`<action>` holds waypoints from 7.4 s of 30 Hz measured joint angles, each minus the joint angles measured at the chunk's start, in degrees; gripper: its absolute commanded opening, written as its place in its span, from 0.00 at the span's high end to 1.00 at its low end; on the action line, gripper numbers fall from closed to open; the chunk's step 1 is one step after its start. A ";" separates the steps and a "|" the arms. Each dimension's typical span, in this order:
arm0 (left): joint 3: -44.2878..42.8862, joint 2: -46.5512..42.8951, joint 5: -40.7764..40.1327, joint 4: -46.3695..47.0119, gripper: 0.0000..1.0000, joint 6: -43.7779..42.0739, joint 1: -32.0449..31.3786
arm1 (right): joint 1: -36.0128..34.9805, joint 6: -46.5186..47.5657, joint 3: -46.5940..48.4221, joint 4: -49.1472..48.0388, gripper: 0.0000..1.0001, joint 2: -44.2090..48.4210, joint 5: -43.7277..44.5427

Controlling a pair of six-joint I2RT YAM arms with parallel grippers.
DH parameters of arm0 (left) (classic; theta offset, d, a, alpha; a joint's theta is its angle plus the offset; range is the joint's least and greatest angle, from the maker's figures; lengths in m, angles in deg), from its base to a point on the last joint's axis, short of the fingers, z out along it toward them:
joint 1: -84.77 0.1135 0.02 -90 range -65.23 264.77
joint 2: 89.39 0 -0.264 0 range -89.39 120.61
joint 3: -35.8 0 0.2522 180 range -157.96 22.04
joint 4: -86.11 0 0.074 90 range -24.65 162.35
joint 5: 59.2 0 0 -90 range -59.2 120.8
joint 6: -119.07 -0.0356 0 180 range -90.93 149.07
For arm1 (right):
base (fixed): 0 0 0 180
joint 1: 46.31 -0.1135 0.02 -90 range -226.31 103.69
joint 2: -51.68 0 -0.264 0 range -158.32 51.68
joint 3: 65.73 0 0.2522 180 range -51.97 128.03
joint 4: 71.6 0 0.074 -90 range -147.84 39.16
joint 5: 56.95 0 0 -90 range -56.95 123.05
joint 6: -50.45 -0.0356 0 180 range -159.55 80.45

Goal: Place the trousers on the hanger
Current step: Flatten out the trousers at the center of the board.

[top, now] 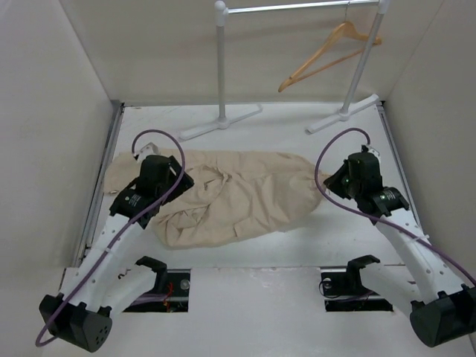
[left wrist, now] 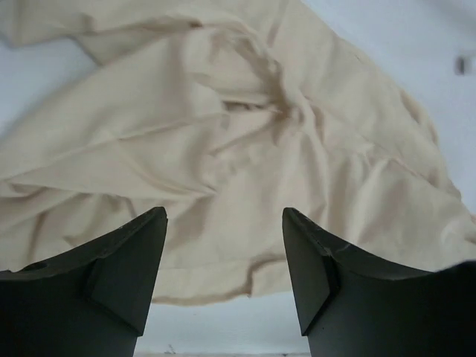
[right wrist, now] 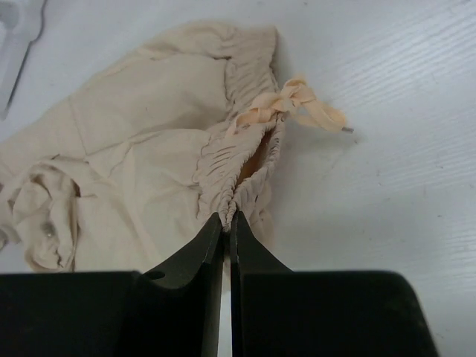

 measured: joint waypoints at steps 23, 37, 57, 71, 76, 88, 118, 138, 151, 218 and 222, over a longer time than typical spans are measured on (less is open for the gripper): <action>5.38 22.80 -5.05 9.44 0.62 -6.95 -9.05 | 5.44 -0.52 -2.19 -3.23 0.93 4.07 -1.62; -4.26 -0.35 -10.27 -1.64 0.93 -5.77 17.20 | 27.74 -1.86 -3.45 2.62 0.95 11.78 -2.67; -10.69 25.94 -5.86 -2.12 0.27 -3.80 -5.88 | 13.84 -2.29 -10.49 1.33 0.82 6.60 -3.54; -21.00 46.86 -11.65 -0.68 0.89 -12.00 -7.98 | 8.79 -3.10 -11.98 0.42 0.83 8.44 -3.56; -19.45 41.83 -13.09 -1.05 0.97 -11.76 -5.66 | 8.26 -3.08 -14.16 -0.07 0.84 10.27 -3.65; -7.87 -2.93 -17.99 -30.53 0.97 3.15 26.23 | 10.73 -4.22 -15.78 3.48 0.88 17.77 -4.76; -8.41 31.95 -7.15 -3.50 0.49 12.41 21.51 | 16.11 -0.26 -8.61 7.72 0.25 11.96 -4.28; -4.48 44.94 -3.52 14.53 0.91 18.32 28.39 | 13.97 3.65 -7.21 7.72 0.28 10.14 -3.69; -7.15 30.23 4.81 15.96 1.00 21.94 31.08 | 12.94 3.74 -7.21 7.61 0.55 6.36 -2.32; -18.34 44.78 15.52 18.43 1.00 15.13 47.50 | 31.76 -2.08 17.00 -22.62 0.92 -35.93 -2.51; -21.03 48.65 16.55 19.28 1.00 11.54 47.50 | 35.67 -2.16 20.02 -24.94 0.92 -39.65 -2.27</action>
